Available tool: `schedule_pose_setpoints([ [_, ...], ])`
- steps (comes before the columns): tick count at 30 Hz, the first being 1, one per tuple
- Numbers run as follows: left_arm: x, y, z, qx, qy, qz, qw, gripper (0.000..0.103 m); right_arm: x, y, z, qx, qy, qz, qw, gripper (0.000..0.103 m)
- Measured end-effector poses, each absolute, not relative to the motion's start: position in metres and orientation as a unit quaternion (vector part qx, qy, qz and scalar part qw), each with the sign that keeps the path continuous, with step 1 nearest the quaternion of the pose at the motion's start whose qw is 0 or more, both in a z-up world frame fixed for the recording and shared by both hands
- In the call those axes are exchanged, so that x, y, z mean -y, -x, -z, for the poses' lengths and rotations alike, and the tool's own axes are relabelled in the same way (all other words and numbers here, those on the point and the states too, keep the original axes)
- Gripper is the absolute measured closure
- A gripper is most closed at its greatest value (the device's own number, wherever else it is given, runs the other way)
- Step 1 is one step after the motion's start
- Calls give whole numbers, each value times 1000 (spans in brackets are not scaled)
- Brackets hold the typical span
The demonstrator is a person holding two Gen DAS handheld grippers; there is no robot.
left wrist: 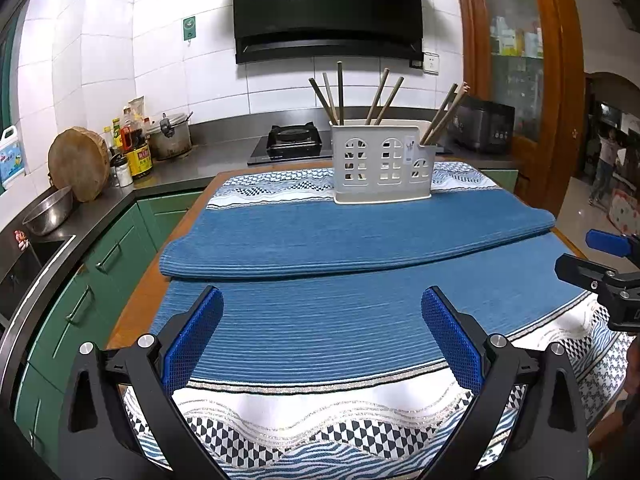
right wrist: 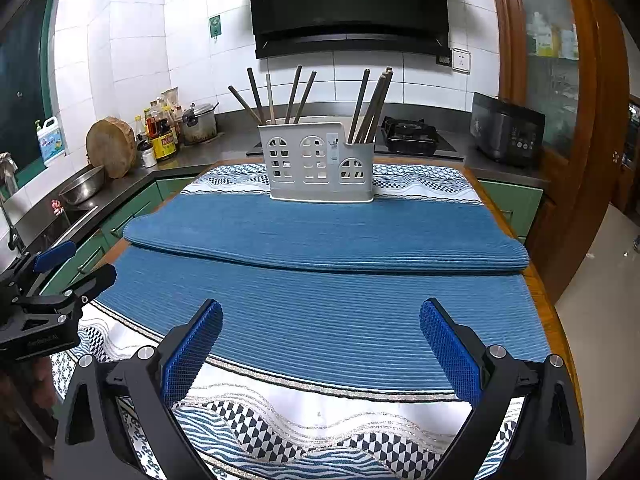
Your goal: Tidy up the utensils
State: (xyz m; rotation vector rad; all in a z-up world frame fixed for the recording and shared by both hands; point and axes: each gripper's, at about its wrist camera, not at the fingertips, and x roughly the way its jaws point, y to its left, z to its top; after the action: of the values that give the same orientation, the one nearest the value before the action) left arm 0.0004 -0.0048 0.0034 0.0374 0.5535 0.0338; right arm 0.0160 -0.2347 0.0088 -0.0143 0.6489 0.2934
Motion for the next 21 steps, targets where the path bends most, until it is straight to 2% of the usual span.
schedule_pose_setpoints([
  [21,2,-2,-2,-277,-13,-20,960,5,232,-16,-8,-319,7,-146,937,7],
])
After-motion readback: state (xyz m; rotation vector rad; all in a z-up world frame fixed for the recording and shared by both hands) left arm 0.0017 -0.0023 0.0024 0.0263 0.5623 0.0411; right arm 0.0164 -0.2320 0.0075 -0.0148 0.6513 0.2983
